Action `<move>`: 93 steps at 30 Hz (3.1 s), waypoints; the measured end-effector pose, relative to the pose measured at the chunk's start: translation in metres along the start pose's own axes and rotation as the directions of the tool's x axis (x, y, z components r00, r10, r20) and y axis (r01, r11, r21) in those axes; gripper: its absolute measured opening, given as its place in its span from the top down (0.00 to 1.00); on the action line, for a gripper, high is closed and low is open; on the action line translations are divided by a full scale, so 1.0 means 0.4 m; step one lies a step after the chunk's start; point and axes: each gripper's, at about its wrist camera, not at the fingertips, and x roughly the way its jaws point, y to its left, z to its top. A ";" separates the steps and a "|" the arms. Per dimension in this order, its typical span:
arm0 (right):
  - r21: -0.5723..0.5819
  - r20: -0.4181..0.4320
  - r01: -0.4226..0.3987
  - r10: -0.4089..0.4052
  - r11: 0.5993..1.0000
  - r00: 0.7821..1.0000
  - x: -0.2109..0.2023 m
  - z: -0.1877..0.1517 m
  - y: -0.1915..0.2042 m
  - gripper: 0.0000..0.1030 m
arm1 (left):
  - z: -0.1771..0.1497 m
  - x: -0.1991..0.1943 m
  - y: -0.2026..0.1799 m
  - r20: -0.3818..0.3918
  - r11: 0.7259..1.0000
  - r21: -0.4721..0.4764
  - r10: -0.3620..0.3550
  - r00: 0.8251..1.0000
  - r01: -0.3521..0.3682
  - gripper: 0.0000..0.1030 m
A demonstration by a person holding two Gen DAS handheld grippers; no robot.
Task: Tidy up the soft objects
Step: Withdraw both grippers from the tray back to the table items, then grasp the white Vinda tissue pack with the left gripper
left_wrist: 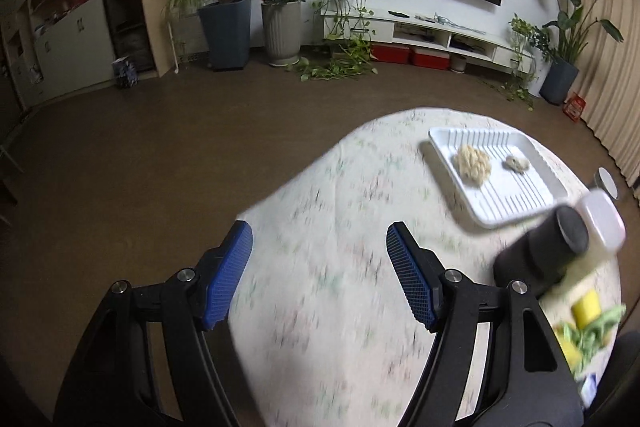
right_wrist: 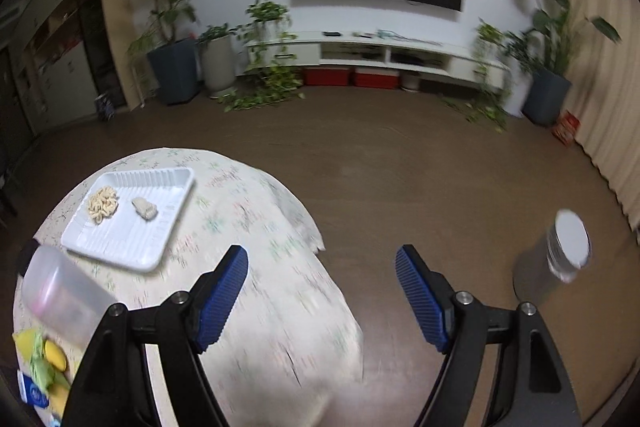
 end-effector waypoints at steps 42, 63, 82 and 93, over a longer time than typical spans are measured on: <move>-0.213 -0.141 -0.395 0.372 0.894 0.917 -0.395 -0.694 0.688 0.23 | -0.573 -0.339 -0.598 -0.011 0.972 0.082 -0.221 0.975 0.221 0.25; -0.241 -0.215 -0.434 0.389 0.868 0.896 -0.237 -0.697 0.771 0.19 | -0.535 -0.147 -0.663 -0.098 0.982 0.075 -0.166 0.981 0.174 0.25; -0.259 -0.211 -0.415 0.368 0.872 0.905 -0.198 -0.700 0.833 0.19 | -0.540 -0.138 -0.589 -0.059 0.985 0.003 -0.171 0.984 0.171 0.75; -0.272 -0.189 -0.364 0.321 0.891 0.928 -0.171 -0.701 0.878 0.18 | -0.550 -0.137 -0.555 -0.047 0.982 -0.011 -0.189 0.981 0.189 0.76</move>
